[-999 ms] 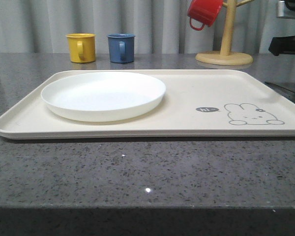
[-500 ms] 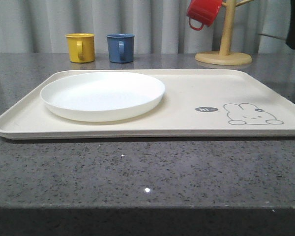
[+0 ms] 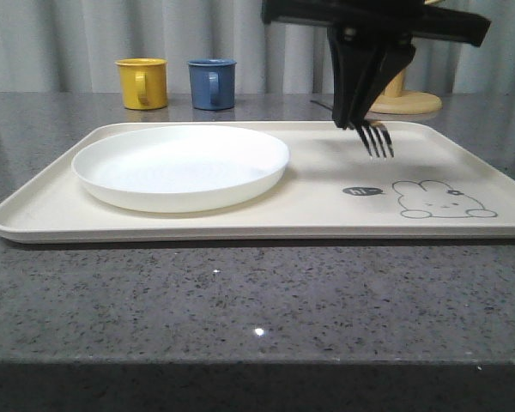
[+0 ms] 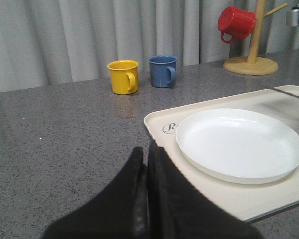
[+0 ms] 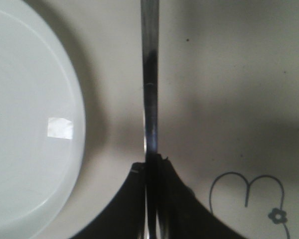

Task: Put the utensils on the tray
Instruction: 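Lower the fork onto the tray beside the plate and release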

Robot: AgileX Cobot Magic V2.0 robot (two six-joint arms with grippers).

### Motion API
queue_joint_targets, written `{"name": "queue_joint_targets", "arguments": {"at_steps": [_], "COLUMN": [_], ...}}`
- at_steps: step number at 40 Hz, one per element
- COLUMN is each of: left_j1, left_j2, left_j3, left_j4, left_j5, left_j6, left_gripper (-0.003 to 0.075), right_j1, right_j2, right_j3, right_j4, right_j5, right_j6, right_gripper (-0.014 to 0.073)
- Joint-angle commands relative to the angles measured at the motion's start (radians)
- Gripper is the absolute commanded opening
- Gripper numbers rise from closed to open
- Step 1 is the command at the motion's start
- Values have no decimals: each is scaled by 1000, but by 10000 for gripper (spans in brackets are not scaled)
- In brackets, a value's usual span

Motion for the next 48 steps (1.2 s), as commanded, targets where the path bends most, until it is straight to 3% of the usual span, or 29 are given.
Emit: {"name": "queue_joint_targets", "arguments": {"at_steps": [1,11,26,29,37,48], "left_j1": [-1,-1,-1,-1,-1,-1], "left_j2": [9,9,9,9,9,9], "left_j3": [-26,-26,-26,-26,-26,-26], "left_j4": [-7,-7,-7,-7,-7,-7], "left_j5": [-84,-84,-84,-84,-84,-84], "left_j6": [-10,-10,-10,-10,-10,-10], "left_gripper": [-18,-18,-18,-18,-18,-18], "right_j1": [-1,-1,-1,-10,-78,-281], "right_j2": [-16,51,27,3,-67,-138], "right_j3": [-36,-36,-36,-37,-37,-32], "right_j4": [-17,0,-26,-45,-80,-119], "right_j5": [-48,-52,-10,6,99,222], "right_j6": [32,34,34,34,-28,-222], "right_gripper": [-27,-13,395,434,434,434]}}
